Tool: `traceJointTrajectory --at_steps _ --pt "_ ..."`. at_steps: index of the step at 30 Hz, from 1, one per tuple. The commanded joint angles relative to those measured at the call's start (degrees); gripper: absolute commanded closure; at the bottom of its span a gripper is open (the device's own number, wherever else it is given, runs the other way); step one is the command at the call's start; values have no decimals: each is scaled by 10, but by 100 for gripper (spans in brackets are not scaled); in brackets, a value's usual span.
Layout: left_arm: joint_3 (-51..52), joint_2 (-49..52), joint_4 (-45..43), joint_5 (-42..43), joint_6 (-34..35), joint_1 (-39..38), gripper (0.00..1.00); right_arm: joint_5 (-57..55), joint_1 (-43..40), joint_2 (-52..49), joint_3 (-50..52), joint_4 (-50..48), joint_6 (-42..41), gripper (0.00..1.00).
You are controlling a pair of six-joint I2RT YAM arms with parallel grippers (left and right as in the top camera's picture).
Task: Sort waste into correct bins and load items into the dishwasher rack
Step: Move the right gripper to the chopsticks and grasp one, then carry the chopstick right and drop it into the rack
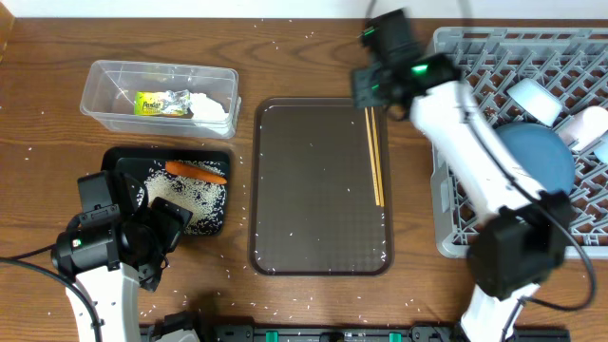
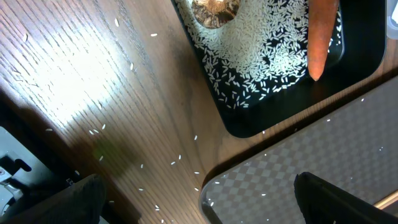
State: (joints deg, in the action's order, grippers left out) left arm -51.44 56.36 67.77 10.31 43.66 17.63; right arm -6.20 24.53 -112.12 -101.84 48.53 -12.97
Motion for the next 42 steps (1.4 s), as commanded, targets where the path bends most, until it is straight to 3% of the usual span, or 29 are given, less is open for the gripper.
traceJointTrajectory --at_steps 1,14,25,42 --pt "-2 -3 3 -7 -3 3 2 -69 24 -37 -4 1 -58 45" --pt "-2 -3 3 -7 -3 3 2 -25 34 -153 -4 7 -118 49" --pt "-2 -3 3 -7 -3 3 2 10 -3 -169 2 15 -109 48" --pt "-2 -3 3 -7 -3 3 2 16 4 -193 4 19 -106 49"
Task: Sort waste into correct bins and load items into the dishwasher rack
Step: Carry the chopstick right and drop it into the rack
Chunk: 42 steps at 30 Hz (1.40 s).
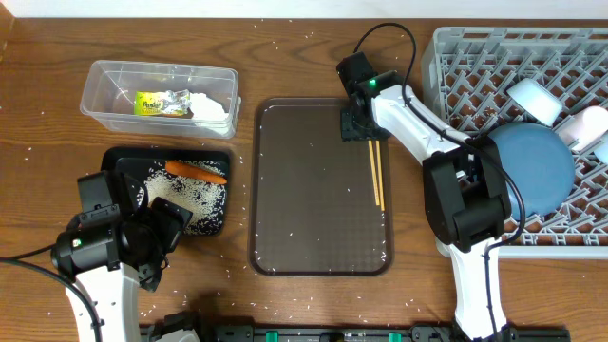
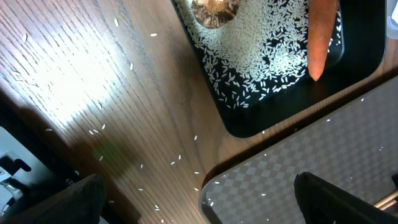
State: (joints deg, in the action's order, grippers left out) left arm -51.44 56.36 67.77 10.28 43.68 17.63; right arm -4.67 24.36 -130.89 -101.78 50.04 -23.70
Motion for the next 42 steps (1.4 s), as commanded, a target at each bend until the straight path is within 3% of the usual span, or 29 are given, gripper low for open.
traceJointTrajectory --at_steps 1,4,10,16,20,33,42 --pt "-2 -3 3 -7 -3 3 2 0 6 -5 4 7 2 49" --pt "-2 -3 3 -7 -3 3 2 1 8 -5 8 21 2 50" --pt "-2 -3 3 -7 -3 3 2 11 12 -5 61 24 -12 69" --pt "-2 -3 3 -7 -3 3 2 47 19 -5 134 -16 -11 74" --pt "-2 -3 3 -7 -3 3 2 58 19 -2 133 -6 -11 99" --pt "-2 -3 3 -7 -3 3 2 81 -16 103 42 41 62 99" --pt "-2 -3 3 -7 -3 3 2 79 -149 231 -10 61 134 99"
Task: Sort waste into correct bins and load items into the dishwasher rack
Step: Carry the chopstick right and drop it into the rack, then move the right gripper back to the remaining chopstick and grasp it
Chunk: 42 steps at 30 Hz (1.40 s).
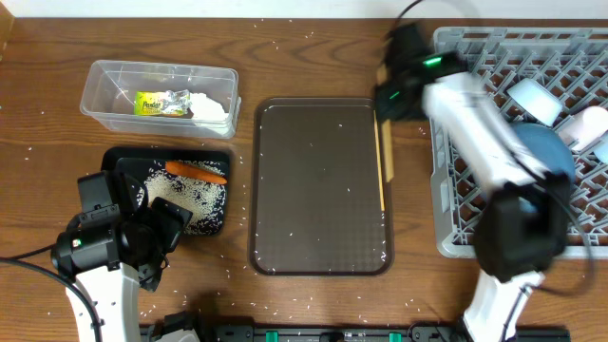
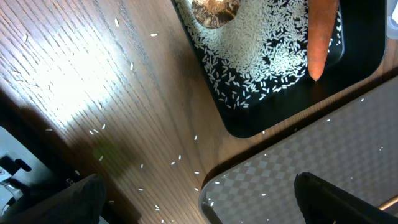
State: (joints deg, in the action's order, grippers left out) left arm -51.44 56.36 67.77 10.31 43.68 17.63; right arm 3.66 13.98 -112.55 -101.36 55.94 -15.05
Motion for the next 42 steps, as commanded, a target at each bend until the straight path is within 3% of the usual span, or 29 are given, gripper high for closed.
traceJointTrajectory --at_steps 1,6,11,23,28,31,39,40,42 --pt "-2 -3 3 -7 -3 3 2 -4 -61 56 -14 2 61 99" --pt "-2 -3 3 -7 -3 3 2 -4 -139 67 -12 0 148 99" --pt "-2 -3 3 -7 -3 3 2 7 -186 43 -10 -19 165 99" --pt "-2 -3 3 -7 -3 3 2 62 -178 -16 -10 -45 172 94" --pt "-2 -3 3 -7 -3 3 2 63 -170 -19 -10 -45 160 84" --pt "-2 -3 3 -7 -3 3 2 63 -165 -17 -10 -35 148 69" --pt "-2 -3 3 -7 -3 3 2 120 -123 17 -11 12 116 46" --pt "-2 -3 3 -7 -3 3 3 124 -114 20 -11 17 109 39" --pt "-2 -3 3 -7 -3 3 2 125 -92 23 -11 28 87 8"
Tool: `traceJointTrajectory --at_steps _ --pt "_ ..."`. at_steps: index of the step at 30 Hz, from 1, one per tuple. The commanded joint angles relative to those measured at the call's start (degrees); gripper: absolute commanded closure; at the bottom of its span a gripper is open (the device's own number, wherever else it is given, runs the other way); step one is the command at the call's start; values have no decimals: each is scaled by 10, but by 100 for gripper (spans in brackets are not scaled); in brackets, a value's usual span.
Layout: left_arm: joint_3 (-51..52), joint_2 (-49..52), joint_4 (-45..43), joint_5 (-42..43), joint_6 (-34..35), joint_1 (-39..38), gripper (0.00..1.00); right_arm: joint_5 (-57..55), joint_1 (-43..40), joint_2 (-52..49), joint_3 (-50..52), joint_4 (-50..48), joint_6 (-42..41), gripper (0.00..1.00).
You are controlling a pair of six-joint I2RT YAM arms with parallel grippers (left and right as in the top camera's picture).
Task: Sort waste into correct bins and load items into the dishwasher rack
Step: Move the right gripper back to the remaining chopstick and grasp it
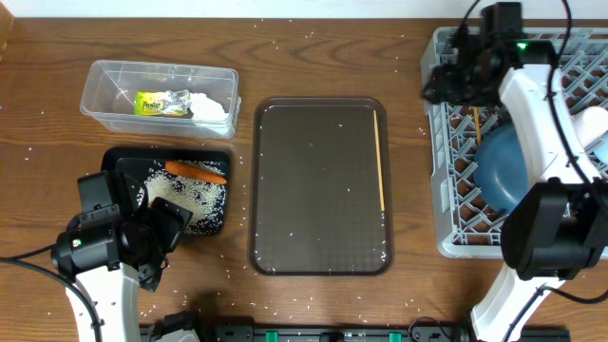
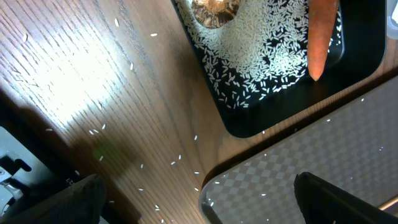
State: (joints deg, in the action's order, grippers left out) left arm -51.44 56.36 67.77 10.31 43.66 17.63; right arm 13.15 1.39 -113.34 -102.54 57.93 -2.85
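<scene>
One wooden chopstick (image 1: 380,161) lies along the right side of the brown tray (image 1: 313,190). A second chopstick (image 1: 475,123) shows under my right gripper (image 1: 464,87), which hangs over the left part of the grey dishwasher rack (image 1: 451,199) and looks shut on it. My left gripper (image 1: 157,233) rests low at the front left, open and holding nothing. In the left wrist view, my left gripper (image 2: 199,200) hangs over bare wood beside the black bin (image 2: 249,121) of rice and the carrot (image 2: 320,37).
A clear bin (image 1: 104,95) at the back left holds wrappers and tissue. In the rack sit a blue plate (image 1: 503,171) and white cups (image 1: 594,123). Rice grains are scattered over the table and tray. A brown round scrap (image 2: 214,9) lies in the rice.
My right gripper has moved from the tray's back right corner to over the rack's left part, and a chopstick now shows beneath it there. The left arm has not moved.
Two chopsticks lay side by side on the tray's right side, with my right gripper above their far ends. Then it was down on those ends. Then one chopstick was left on the tray and the gripper was at the rack's edge; now it is over the rack.
</scene>
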Motion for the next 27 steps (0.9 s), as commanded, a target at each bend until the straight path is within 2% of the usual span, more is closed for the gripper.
traceJointTrajectory --at_steps 1,6,13,22,27 --pt "-2 -3 3 -7 -3 3 2 30 47 31 1 15 -40 1" --pt "-2 -3 3 -7 -3 3 2 -14 118 26 14 30 -53 1" --pt "-2 -3 3 -7 -3 3 2 -216 217 24 108 -26 -226 1" --pt "-2 -3 3 -7 -3 3 2 -222 248 24 250 -184 -264 1" --pt "-2 -3 3 -7 -3 3 2 -222 242 24 295 -237 -273 1"
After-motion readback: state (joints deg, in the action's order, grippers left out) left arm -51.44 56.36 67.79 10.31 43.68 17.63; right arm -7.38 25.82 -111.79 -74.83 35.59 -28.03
